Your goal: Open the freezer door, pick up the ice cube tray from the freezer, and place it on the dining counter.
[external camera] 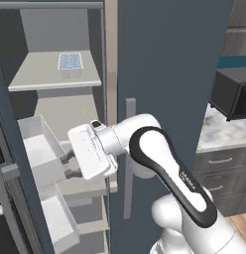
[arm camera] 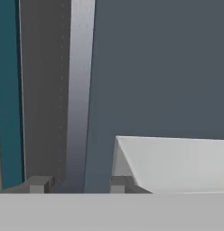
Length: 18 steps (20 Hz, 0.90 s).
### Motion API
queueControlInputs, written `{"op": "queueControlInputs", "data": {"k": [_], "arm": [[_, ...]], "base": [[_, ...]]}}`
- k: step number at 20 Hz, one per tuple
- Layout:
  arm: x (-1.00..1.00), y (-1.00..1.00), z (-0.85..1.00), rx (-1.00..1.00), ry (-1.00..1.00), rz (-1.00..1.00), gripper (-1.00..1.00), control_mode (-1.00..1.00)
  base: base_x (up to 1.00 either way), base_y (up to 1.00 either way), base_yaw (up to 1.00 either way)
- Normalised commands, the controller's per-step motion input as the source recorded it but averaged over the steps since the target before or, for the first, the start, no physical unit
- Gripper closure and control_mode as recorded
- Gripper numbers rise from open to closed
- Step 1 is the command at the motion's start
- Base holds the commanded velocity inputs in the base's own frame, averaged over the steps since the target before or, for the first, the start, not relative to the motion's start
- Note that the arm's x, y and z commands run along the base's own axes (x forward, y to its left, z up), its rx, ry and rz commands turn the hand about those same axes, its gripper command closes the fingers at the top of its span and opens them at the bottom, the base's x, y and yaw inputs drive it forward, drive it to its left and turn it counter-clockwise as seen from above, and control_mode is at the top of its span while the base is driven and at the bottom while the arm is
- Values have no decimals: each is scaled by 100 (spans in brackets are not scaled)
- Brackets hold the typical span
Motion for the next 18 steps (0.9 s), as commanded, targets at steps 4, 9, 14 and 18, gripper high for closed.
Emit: {"op": "queueControlInputs", "data": {"k": [4, 9, 14, 18], "arm": [[0, 46, -2, 0, 0, 0, -100, -100], [0, 38, 0, 0, 0, 0, -100, -100], [0, 27, 0, 0, 0, 0, -100, -100], [0, 25, 0, 0, 0, 0, -100, -100]], "base": [[0, 0, 0], [0, 0, 0], [0, 0, 0], [0, 0, 0]]}}
